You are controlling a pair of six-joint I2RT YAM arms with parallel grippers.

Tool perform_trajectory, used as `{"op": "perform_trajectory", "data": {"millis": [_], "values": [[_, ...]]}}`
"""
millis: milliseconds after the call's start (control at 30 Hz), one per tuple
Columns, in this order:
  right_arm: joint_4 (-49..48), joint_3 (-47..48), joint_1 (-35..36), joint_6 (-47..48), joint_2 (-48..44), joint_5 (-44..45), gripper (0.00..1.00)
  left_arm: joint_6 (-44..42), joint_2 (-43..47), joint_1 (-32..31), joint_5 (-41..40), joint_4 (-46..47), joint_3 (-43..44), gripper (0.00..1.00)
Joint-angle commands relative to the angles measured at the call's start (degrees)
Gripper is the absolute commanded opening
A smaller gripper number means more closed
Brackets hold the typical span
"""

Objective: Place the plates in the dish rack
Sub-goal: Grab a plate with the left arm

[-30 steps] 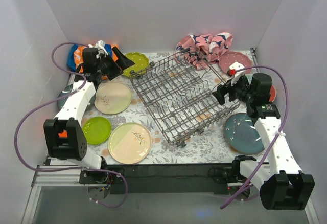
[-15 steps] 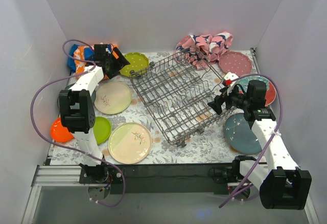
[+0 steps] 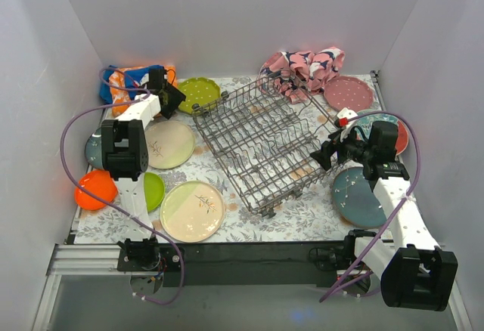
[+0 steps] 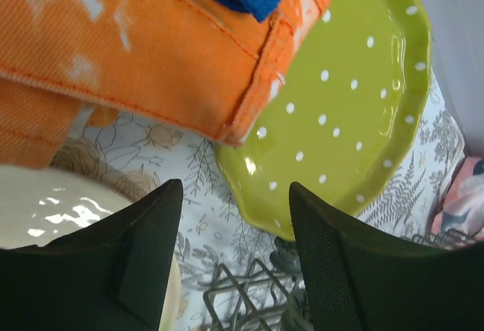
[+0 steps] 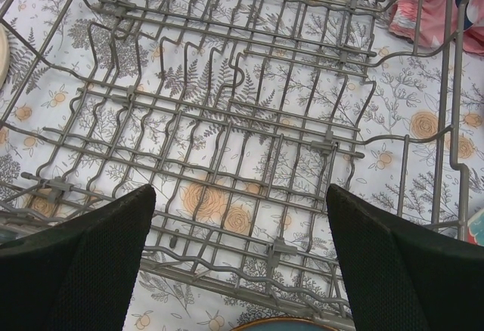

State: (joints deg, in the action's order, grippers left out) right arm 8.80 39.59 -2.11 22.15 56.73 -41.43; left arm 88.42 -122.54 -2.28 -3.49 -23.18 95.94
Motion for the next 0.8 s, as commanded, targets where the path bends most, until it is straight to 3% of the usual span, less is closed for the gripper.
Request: {"op": "perform_trajectory", "data": {"millis": [0,567,767], "values": [[-2.5,0.0,-0.7,-1.0,0.1,-1.5,0.98,3.8,-1.3,0.4,-3.6,-0.8,3.5,0.54],[-2.6,0.0,-1.3,-1.1,0.7,-1.7,0.98,3.9,-7.8,-1.7,-6.3,-0.9,7.1,0.36],[-2.6,0.0,-1.6,-1.1,0.4,-1.6,0.98,3.6,-8.7,-1.9,-7.0,-1.0,7.7,0.21]]}}
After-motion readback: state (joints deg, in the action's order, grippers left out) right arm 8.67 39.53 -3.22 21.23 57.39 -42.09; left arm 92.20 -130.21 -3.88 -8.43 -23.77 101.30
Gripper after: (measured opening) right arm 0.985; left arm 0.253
